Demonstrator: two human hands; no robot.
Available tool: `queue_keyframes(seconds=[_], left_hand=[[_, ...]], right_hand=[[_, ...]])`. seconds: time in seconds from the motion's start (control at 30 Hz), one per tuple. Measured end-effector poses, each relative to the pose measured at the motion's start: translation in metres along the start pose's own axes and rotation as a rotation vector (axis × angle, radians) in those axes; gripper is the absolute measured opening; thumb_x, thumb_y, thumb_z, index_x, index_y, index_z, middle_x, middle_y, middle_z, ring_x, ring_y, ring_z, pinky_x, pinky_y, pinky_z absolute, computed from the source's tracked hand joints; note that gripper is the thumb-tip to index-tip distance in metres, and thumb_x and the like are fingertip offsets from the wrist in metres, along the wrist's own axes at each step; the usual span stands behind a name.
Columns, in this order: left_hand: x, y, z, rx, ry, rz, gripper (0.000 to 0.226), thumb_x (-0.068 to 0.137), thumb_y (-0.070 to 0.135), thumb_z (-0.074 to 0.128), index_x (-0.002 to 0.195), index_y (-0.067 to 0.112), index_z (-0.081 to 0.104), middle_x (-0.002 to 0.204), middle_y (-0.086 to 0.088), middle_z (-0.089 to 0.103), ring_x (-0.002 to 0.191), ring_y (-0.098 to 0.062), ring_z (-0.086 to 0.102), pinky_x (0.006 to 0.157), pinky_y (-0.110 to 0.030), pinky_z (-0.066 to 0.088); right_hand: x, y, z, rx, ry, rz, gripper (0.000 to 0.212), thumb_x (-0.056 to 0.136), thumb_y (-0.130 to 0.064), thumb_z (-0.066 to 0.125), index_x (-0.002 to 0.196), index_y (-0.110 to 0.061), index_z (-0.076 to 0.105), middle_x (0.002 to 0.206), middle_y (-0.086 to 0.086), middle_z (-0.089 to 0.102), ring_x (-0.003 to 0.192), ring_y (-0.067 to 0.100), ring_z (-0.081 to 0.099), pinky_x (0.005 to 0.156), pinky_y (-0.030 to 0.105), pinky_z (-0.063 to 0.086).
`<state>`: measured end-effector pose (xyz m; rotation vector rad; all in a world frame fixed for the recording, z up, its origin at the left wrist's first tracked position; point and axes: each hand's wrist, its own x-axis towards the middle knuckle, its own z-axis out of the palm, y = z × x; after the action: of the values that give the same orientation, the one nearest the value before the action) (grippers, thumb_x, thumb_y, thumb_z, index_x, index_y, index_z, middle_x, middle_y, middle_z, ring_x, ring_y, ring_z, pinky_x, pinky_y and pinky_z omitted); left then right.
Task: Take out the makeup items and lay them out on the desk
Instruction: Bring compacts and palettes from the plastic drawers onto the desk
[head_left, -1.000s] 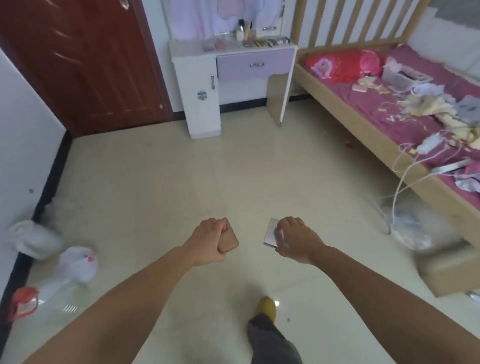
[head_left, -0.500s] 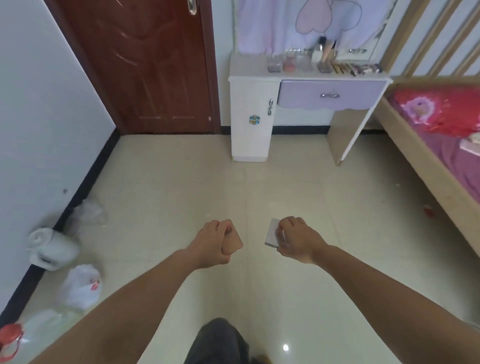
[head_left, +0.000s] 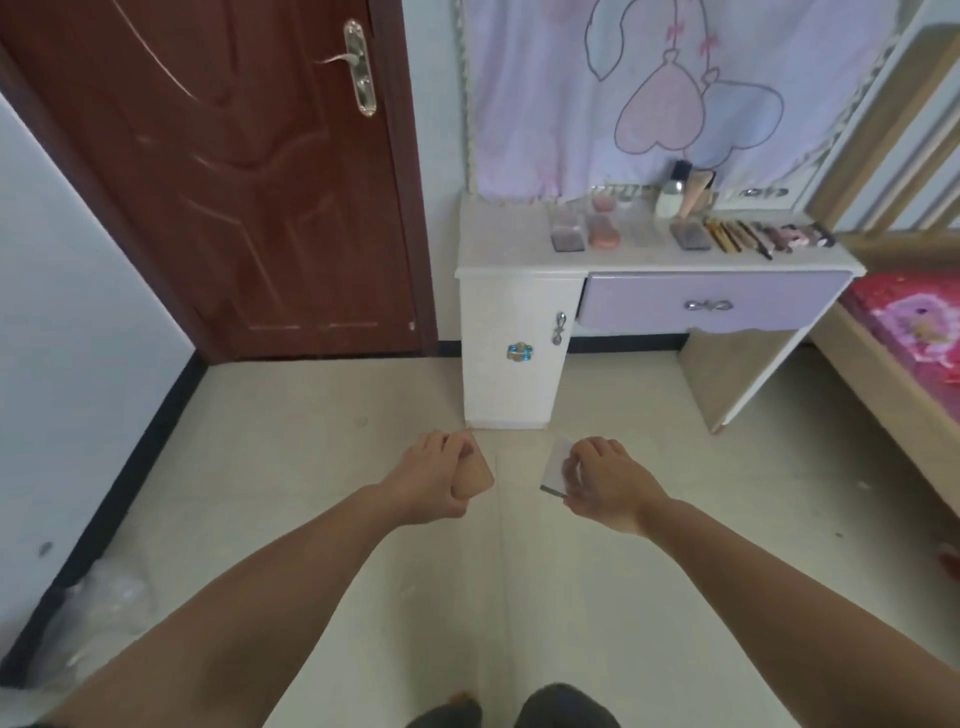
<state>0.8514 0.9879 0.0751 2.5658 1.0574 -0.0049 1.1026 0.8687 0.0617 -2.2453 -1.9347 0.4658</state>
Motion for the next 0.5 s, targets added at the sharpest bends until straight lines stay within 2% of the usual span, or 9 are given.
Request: queue_keyframes(seconds=[0.27, 0.5], left_hand=[[0.211, -0.041, -0.037, 0.03, 0.004, 0.072, 0.064, 0.069, 0.035, 0.071, 0.123, 0.017, 0.04, 0.123, -0.006, 0.043, 0.11, -0.024, 0.043, 0.093, -0.032, 0.039], [0.377, -0.066, -0.075, 0.02, -0.009, 0.018, 0.069, 0.069, 0.035, 0.071, 0.127, 0.017, 0.038, 0.124, -0.007, 0.042, 0.112, -0.024, 0.041, 0.095, -0.03, 0.037]], right_hand=[[0.188, 0.08, -0.05, -0.051, -0.017, 0.001, 0.043, 0.075, -0.039, 0.062, 0.109, -0.018, 0.047, 0.119, 0.0, 0.047, 0.115, 0.023, 0.04, 0.094, 0.036, 0.043], [0.358, 0.146, -0.105, -0.058, -0.023, -0.034, 0.037, 0.079, -0.04, 0.057, 0.107, -0.02, 0.044, 0.115, 0.002, 0.049, 0.108, 0.023, 0.042, 0.087, 0.036, 0.046]])
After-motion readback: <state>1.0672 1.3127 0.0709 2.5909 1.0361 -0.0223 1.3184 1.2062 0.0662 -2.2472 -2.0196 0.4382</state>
